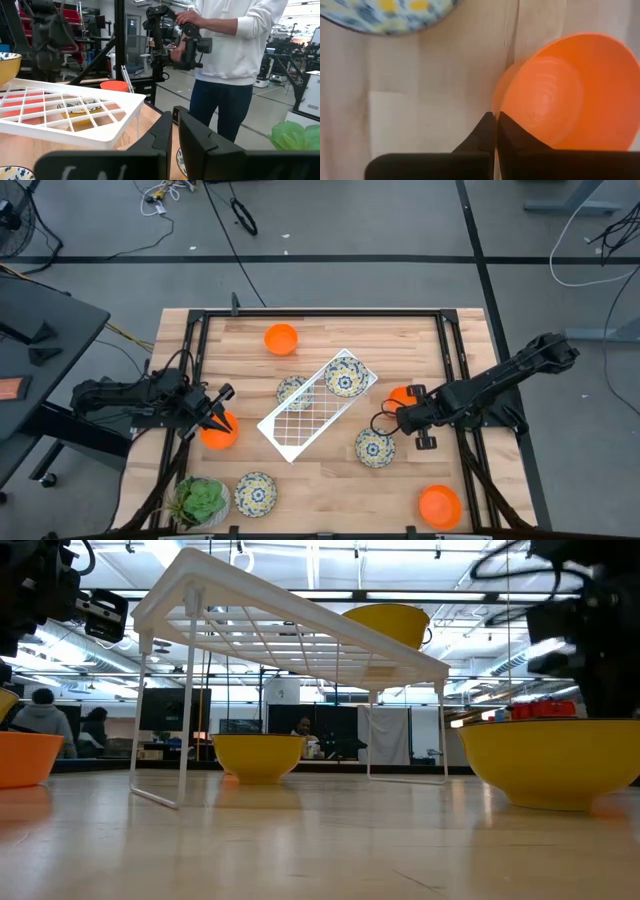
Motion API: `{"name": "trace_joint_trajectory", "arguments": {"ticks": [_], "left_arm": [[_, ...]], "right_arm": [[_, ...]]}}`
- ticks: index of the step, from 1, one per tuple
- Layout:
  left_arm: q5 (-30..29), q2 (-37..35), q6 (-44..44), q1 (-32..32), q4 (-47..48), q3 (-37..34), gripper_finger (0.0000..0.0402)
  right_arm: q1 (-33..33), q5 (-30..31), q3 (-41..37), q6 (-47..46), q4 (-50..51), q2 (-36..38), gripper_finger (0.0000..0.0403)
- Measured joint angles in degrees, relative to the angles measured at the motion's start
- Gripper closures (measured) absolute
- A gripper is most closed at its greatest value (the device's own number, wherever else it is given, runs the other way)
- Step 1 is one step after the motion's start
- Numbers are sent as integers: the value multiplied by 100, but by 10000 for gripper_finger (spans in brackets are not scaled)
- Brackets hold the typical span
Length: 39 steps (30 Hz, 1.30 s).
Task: Pick & Place Mini bowls
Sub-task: Put the orange bowl on the shelf
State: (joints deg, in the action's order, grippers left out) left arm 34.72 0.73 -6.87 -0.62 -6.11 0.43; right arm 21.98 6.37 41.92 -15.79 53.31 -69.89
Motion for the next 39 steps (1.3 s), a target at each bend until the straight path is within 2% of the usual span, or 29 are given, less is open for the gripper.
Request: {"name": "trace_joint_trajectory", "arguments": {"ticks": [12,19,33,39], "left_arm": [[-2,0,0,0,0,0,365],[-2,0,0,2,0,0,365],[-2,-2,0,2,0,0,365],[-2,-1,0,1,0,0,365]], "right_arm": [[92,-153,1929,594,1634,-70,402],[222,-186,3122,1550,2302,-567,402],[457,-291,5003,4778,2219,-1962,403],[450,-284,5819,5179,2142,-2532,403]]}}
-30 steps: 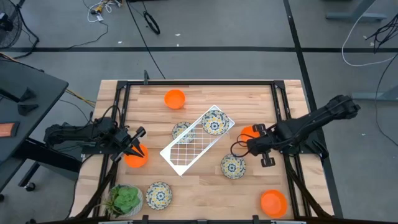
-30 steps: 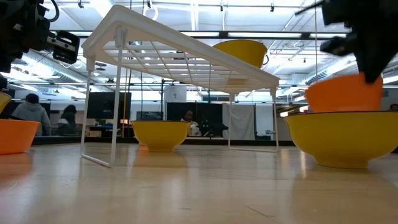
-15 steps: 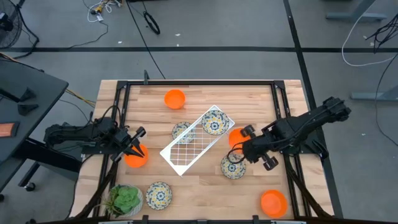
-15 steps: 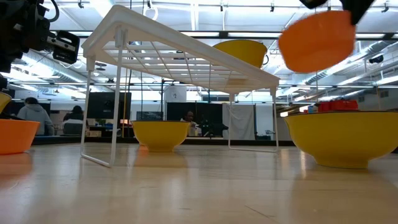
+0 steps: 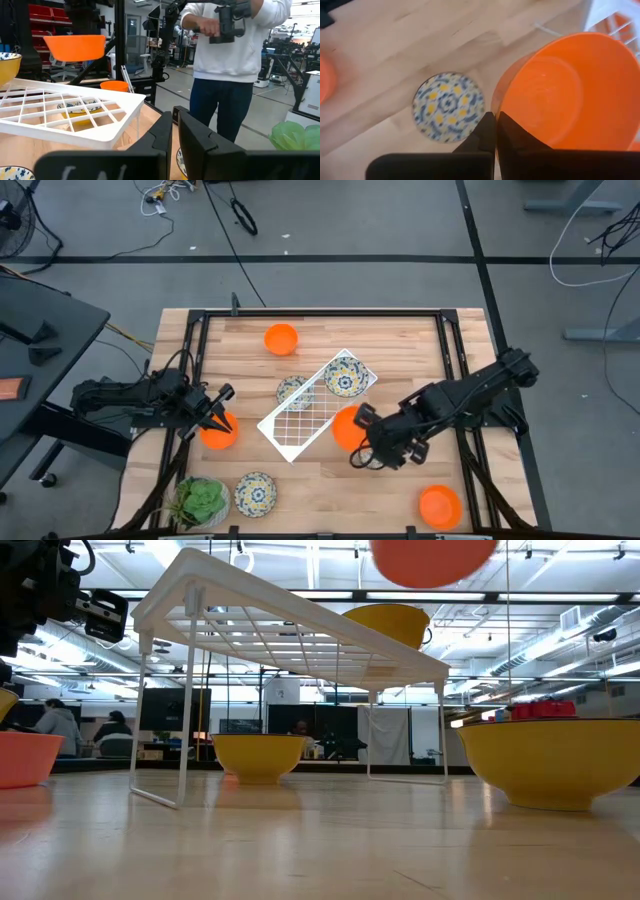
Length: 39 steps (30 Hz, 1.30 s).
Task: Pick & Place Mini bowls
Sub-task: Put the orange bowl on the shelf
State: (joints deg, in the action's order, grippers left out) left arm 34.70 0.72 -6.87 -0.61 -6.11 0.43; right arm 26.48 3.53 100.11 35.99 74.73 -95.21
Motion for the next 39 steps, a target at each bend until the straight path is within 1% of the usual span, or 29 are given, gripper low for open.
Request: {"name": "trace_joint_trajectory", "arguments": {"ticks": [4,8,11,15,19,26,33,39], "left_arm": [[0,1,0,-1,0,0,365],[1,1,0,1,0,0,365],[0,1,0,1,0,0,365],[1,0,0,0,0,0,365],[1,1,0,-1,0,0,365],[0,-1,0,-1,0,0,365],[-5,-1,0,-1,2,0,365],[-13,-1,0,1,2,0,365]], "right_arm": [[-119,-4,443,189,-19,-310,403],[-258,6,727,434,-121,-582,403],[-334,10,805,699,-385,-725,403],[-397,28,814,993,-977,-833,403],[-500,32,814,969,-1385,-926,403],[-803,48,814,571,-1807,-1146,403],[-1071,46,814,515,-1874,-1430,403],[-1108,42,814,714,-1854,-1650,403]]}}
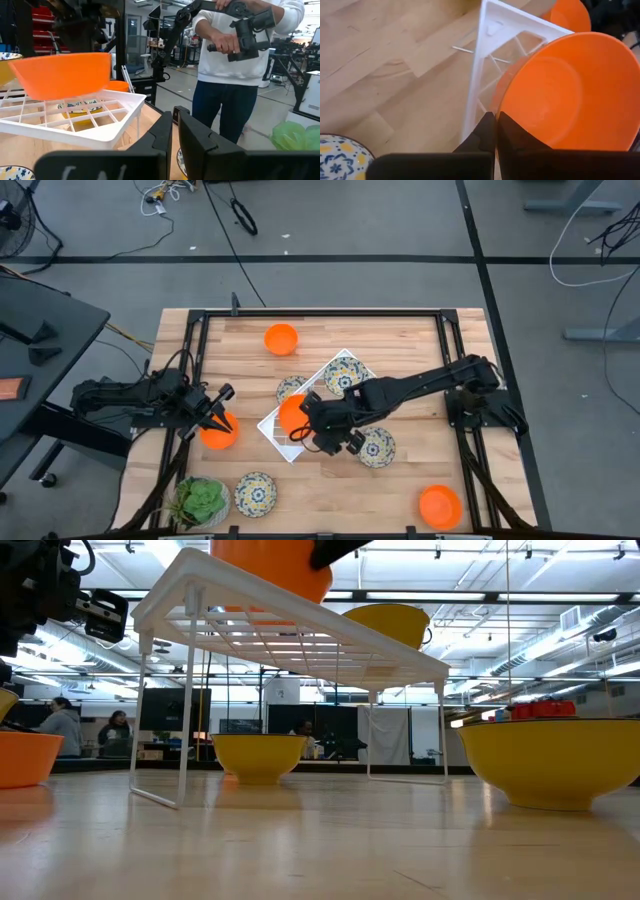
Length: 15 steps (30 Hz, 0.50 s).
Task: Pick & Place Mini bowls
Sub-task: Put the orange bowl on the shelf
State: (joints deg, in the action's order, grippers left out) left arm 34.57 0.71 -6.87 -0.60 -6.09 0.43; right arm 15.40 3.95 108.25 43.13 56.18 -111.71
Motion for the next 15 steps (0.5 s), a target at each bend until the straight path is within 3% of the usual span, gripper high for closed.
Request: {"name": "trace_joint_trajectory", "arguments": {"ticks": [11,15], "left_arm": [[0,0,0,-2,-1,0,365],[0,0,0,0,-2,0,365]], "right_arm": [[-7,7,0,130,-58,-141,402],[-4,49,0,111,-74,-143,383]]}}
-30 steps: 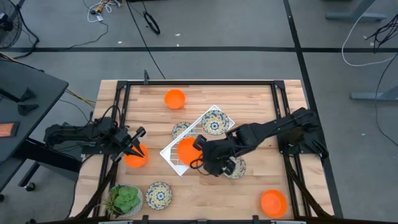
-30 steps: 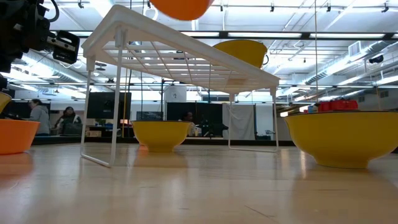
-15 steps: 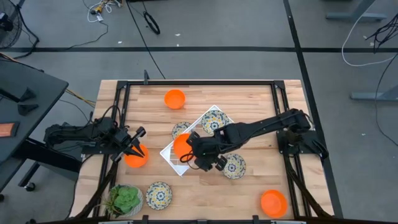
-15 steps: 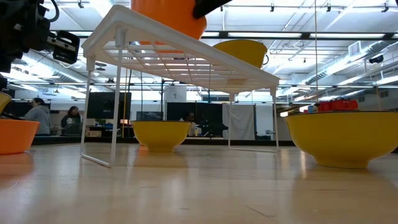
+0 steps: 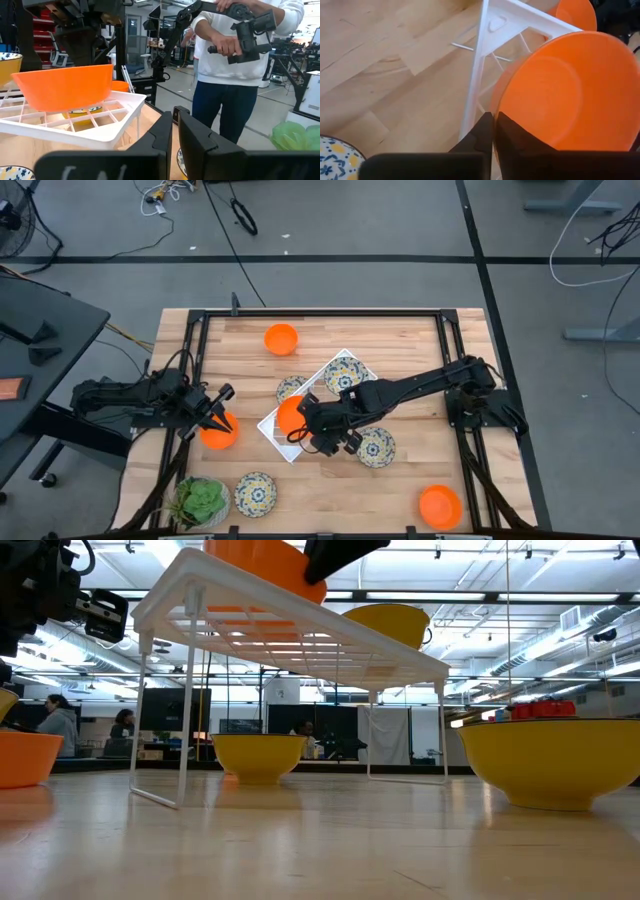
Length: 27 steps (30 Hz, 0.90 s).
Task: Pick & Place Mini bowls
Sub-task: Put the orange bowl on the shelf, then stack the yellow patterned bowl on top of the yellow patterned bowl on the shelf
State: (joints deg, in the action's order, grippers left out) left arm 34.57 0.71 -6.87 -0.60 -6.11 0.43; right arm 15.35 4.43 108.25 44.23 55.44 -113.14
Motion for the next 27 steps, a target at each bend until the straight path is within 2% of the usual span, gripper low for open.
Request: {"name": "trace_joint_trajectory", "arguments": {"ticks": [13,27], "left_arm": [[0,0,0,0,0,0,365],[0,0,0,-1,1,0,365]], "right_arm": [[3,113,-1,-91,-28,128,318],[398,126,-2,-1197,682,999,281]]}}
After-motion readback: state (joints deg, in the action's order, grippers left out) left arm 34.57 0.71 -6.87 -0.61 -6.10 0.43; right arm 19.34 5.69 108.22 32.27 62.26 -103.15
